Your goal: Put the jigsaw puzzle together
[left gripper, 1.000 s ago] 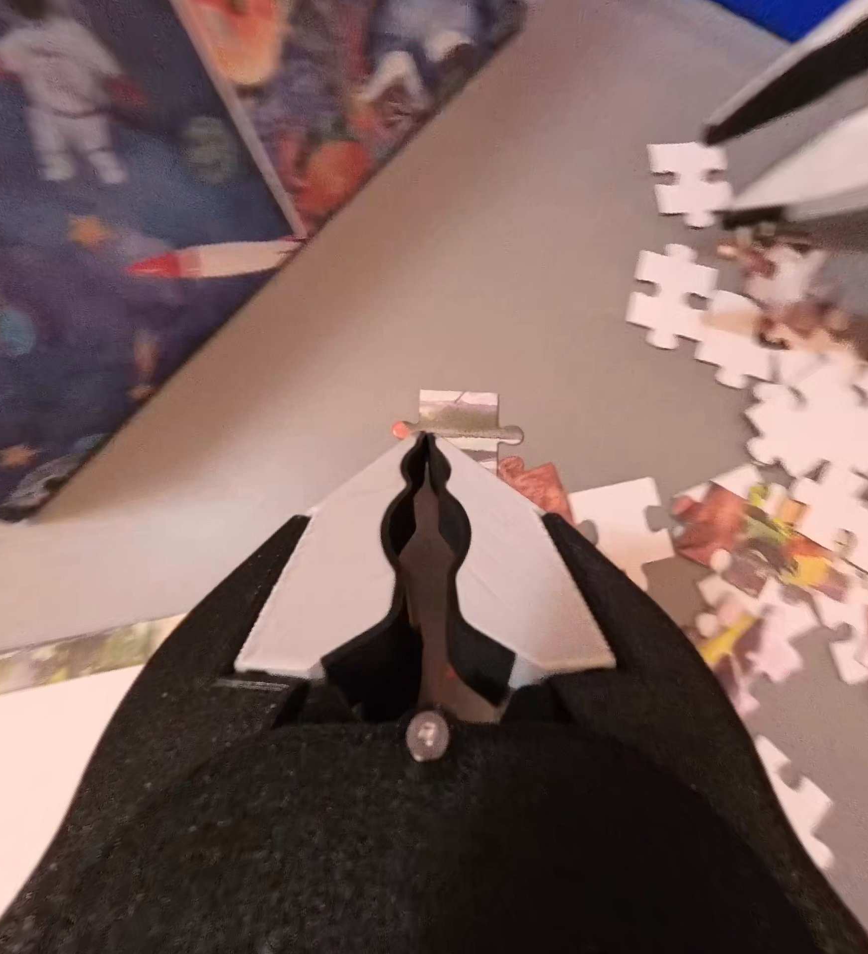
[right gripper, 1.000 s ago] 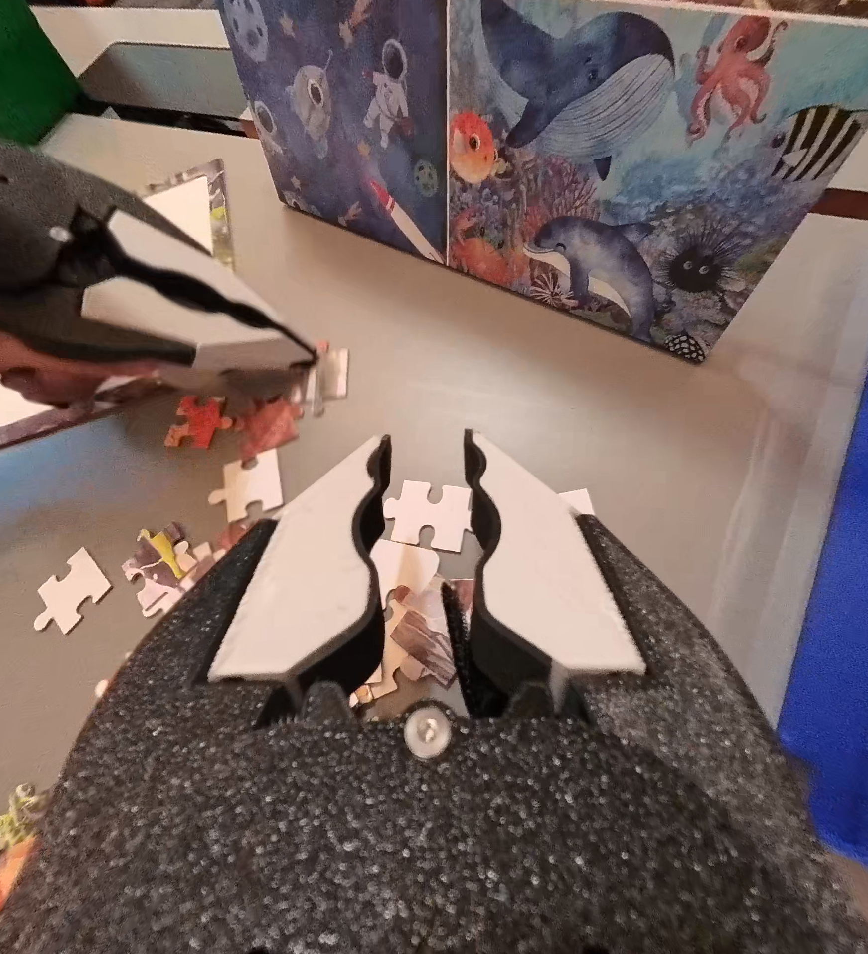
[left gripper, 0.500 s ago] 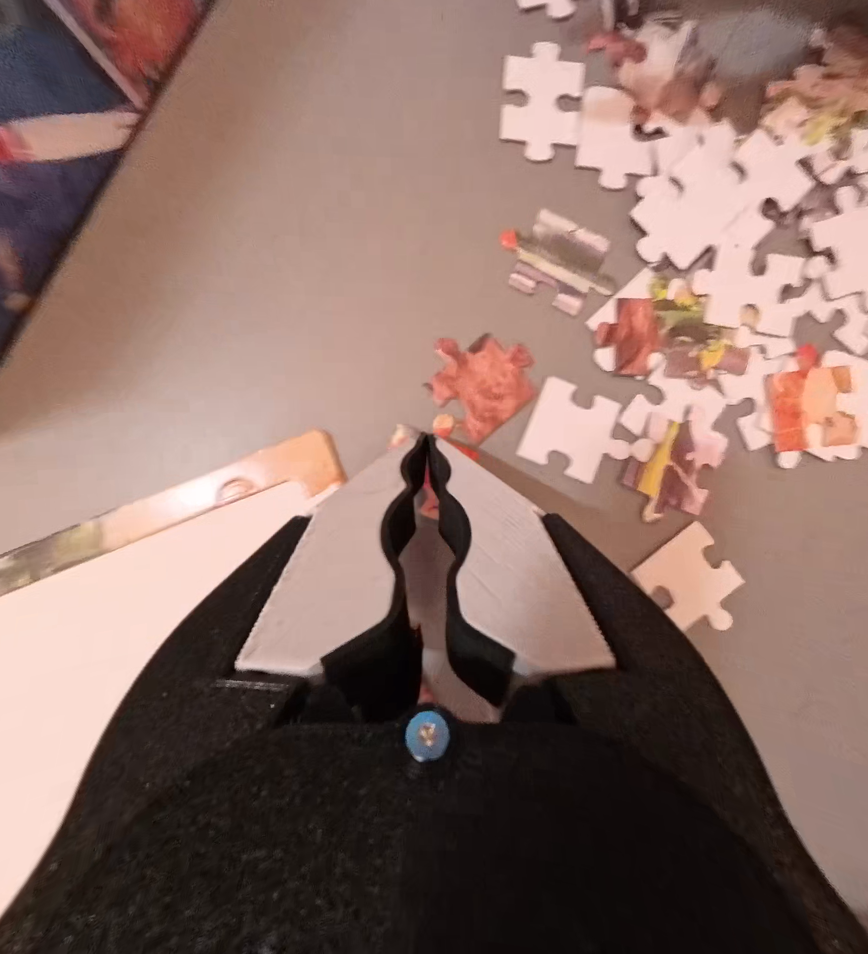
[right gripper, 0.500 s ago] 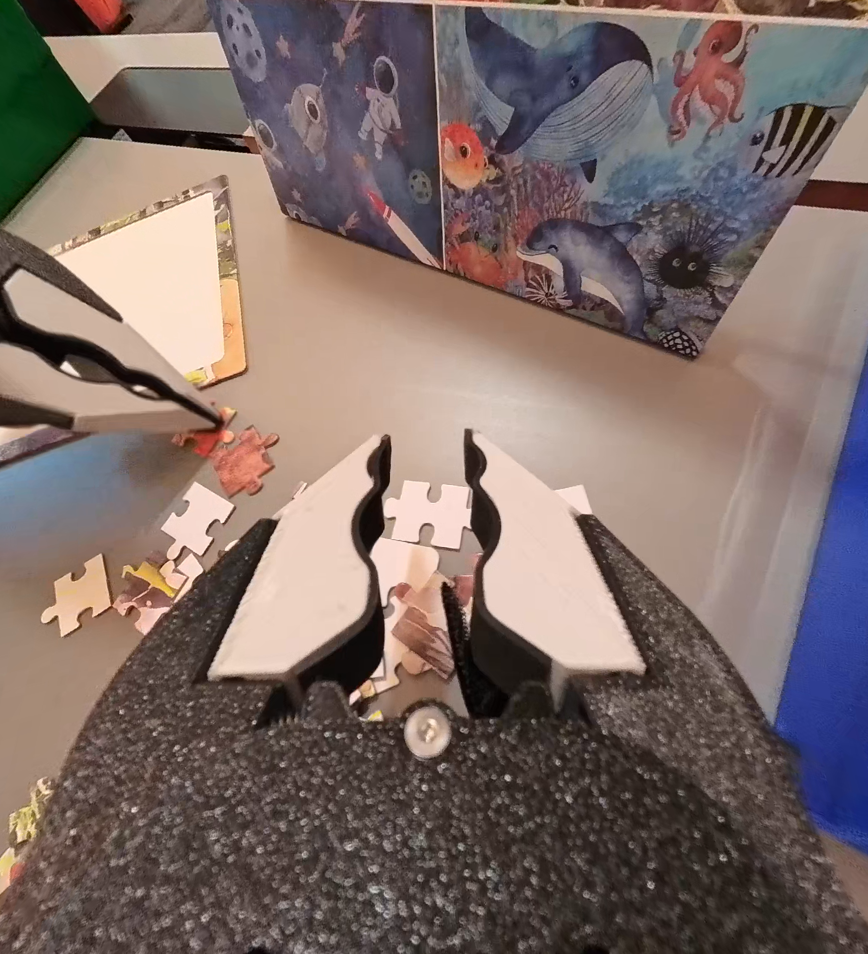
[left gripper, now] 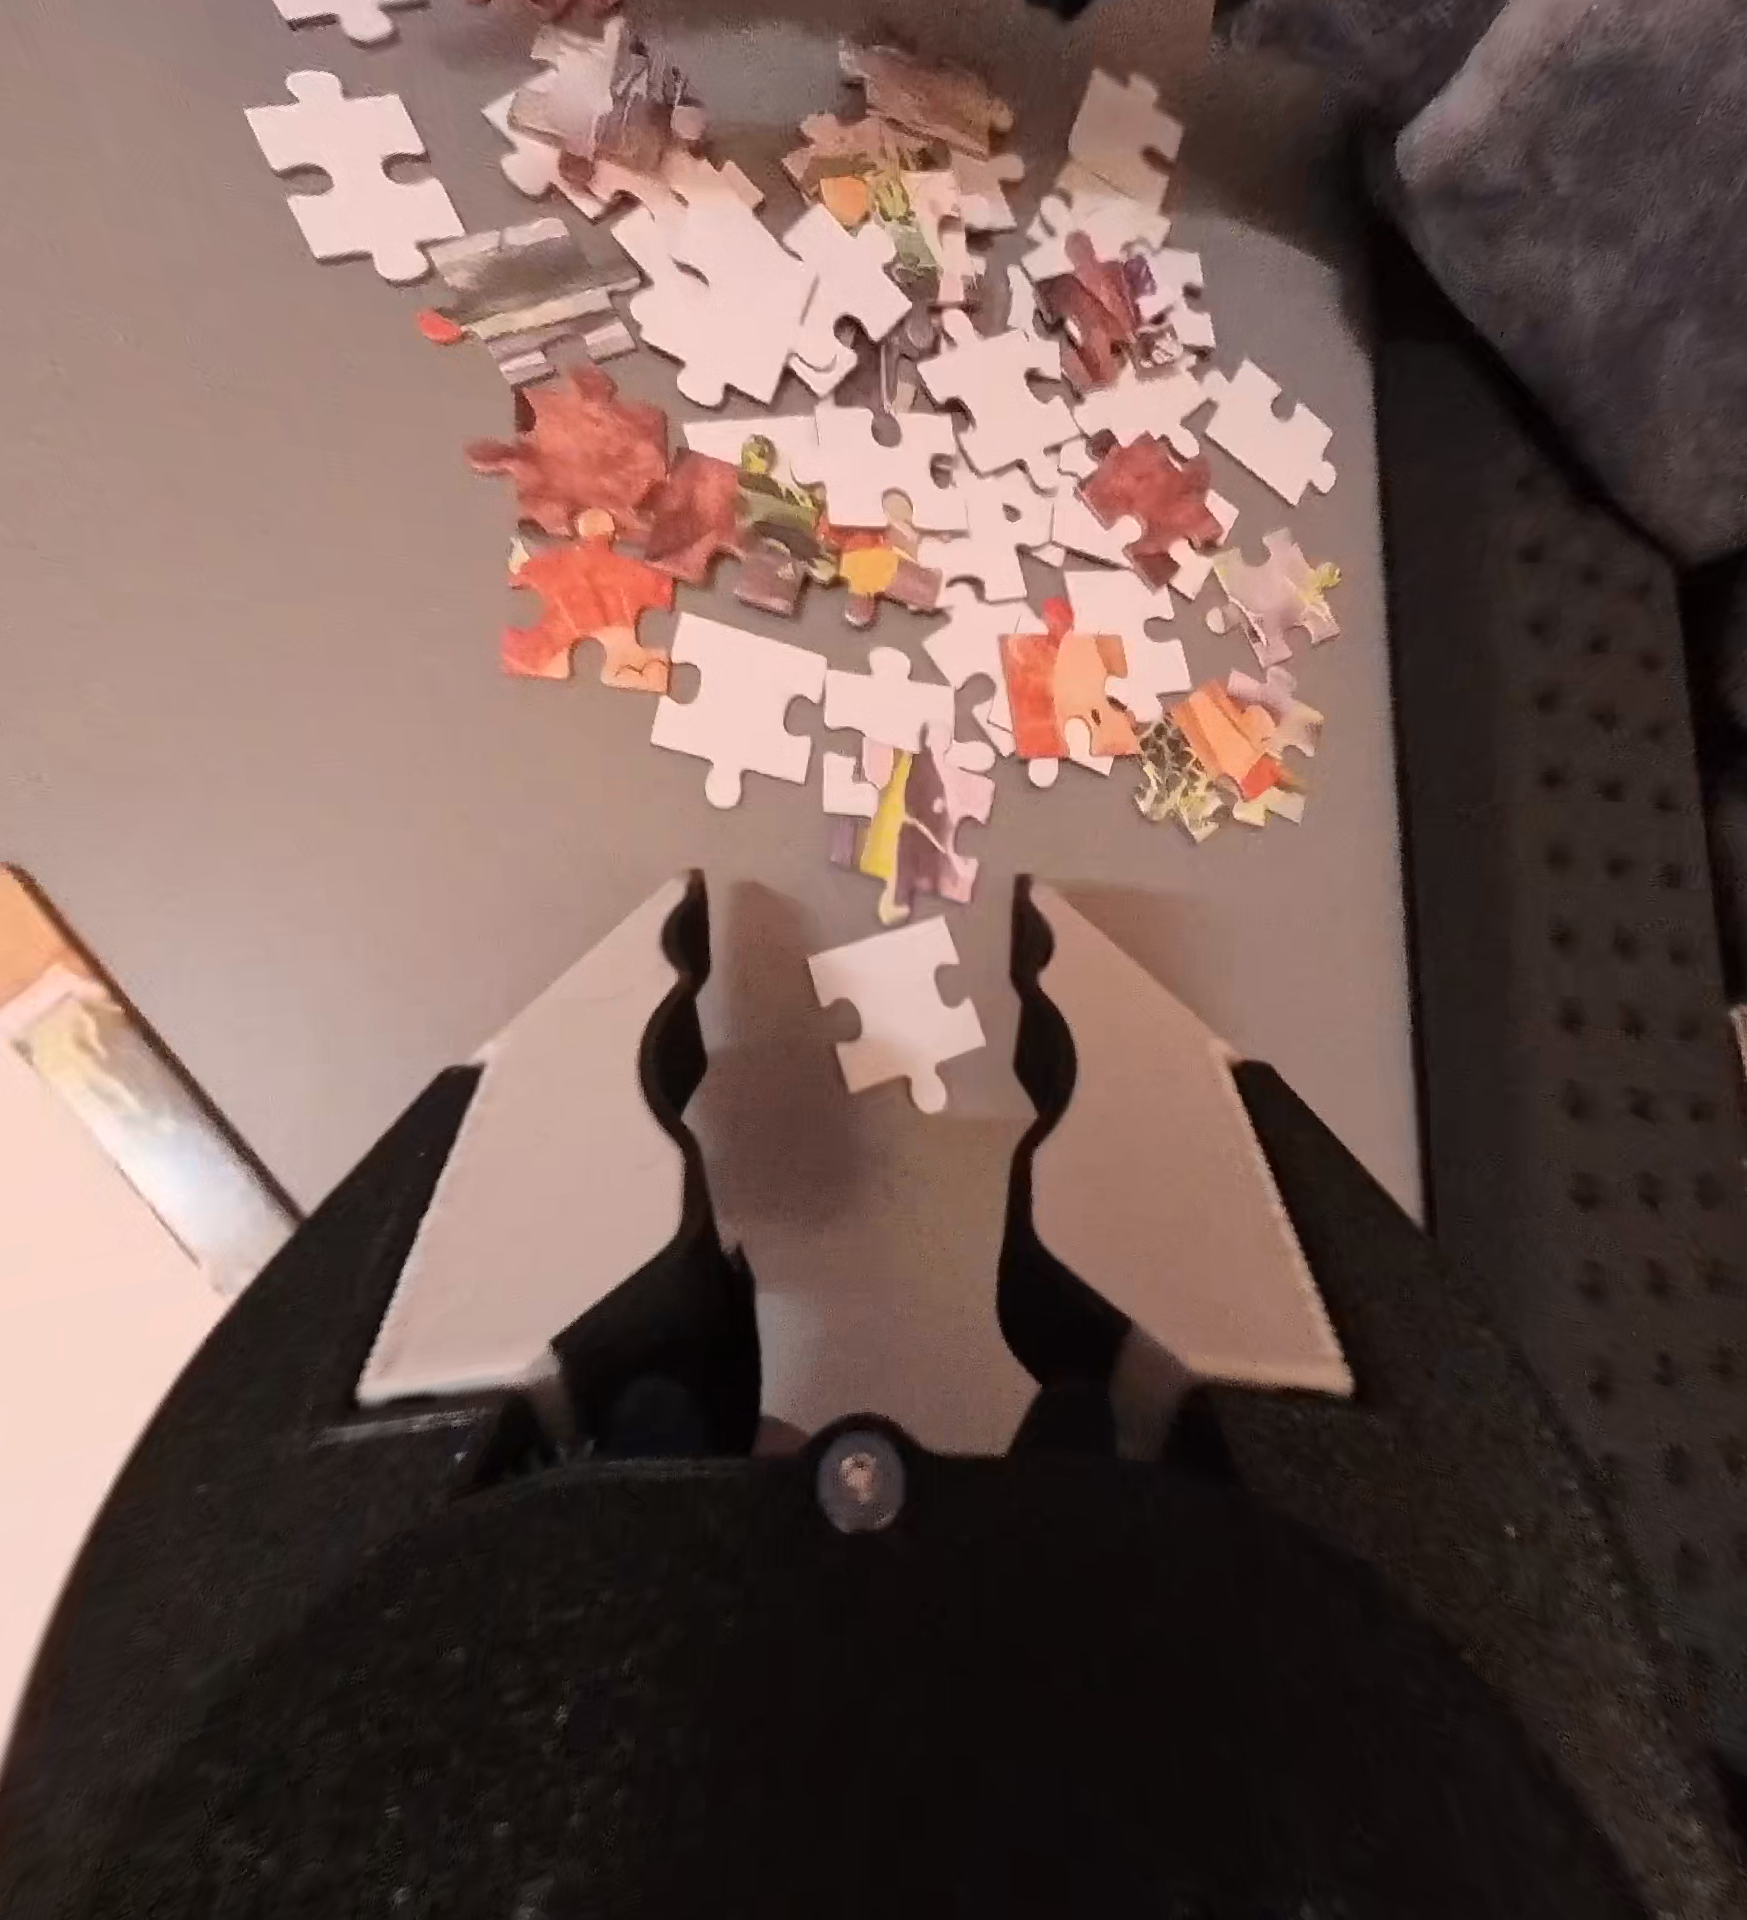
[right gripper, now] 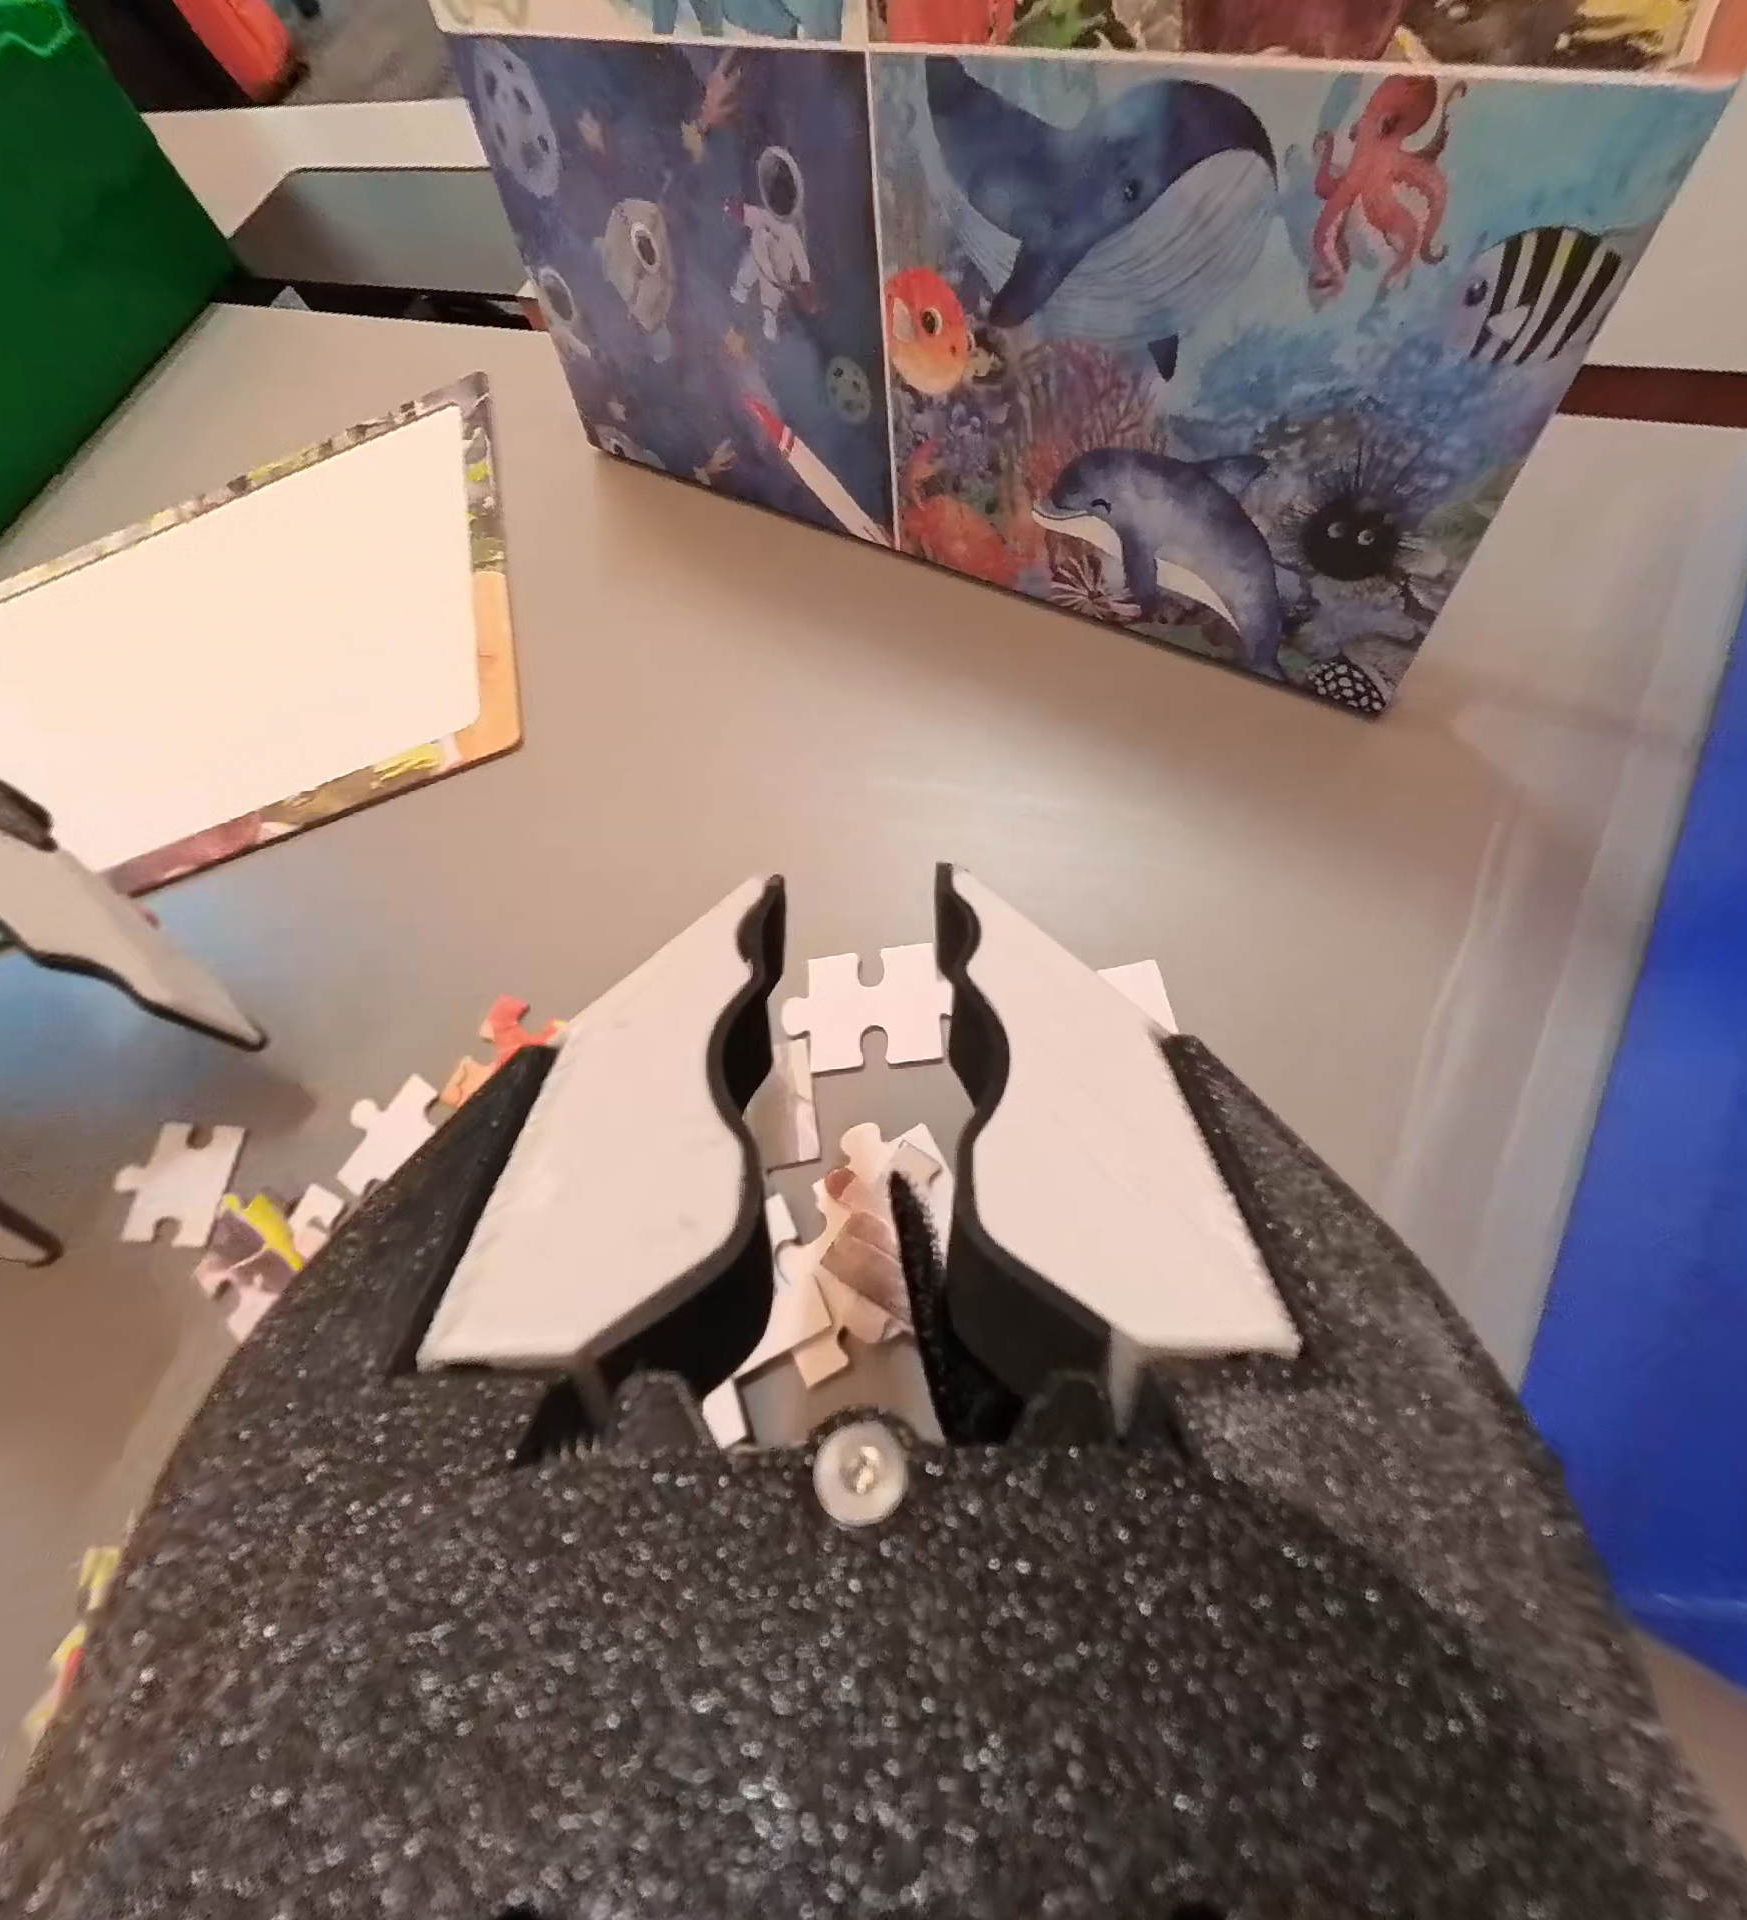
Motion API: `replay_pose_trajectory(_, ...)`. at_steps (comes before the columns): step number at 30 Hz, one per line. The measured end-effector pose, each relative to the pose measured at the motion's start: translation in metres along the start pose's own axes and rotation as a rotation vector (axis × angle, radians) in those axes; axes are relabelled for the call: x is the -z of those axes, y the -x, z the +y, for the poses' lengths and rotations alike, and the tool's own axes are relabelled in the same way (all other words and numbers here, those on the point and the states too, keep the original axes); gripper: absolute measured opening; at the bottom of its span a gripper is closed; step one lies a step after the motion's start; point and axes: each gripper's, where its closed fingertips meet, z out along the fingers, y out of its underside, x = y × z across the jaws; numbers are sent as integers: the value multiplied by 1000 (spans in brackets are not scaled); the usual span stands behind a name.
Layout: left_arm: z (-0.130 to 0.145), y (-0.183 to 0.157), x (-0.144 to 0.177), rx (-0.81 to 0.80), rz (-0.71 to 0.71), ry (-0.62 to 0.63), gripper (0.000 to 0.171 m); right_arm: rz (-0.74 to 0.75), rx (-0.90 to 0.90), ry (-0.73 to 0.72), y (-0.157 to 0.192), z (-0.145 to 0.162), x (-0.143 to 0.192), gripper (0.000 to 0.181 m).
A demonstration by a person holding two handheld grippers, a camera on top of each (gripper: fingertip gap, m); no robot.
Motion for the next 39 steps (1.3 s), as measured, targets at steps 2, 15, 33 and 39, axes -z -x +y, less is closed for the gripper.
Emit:
replay_pose_trajectory(2, 13, -9, -1, -29, -50, -12, 64, -10, 17, -12, 2, -4, 7, 29)
replay_pose_trajectory(15, 38, 3, -5, -65, -281, 96, 26, 31, 16, -59, -17, 5, 32, 30)
replay_pose_trajectory(33, -25, -17, -47, -198, -267, 47, 98, -94, 192, 287, 16, 161, 144, 77)
replay_pose_trajectory(39, -2, -26, -52, -126, -210, 65, 97, -56, 354, 235, 26, 163, 115, 81)
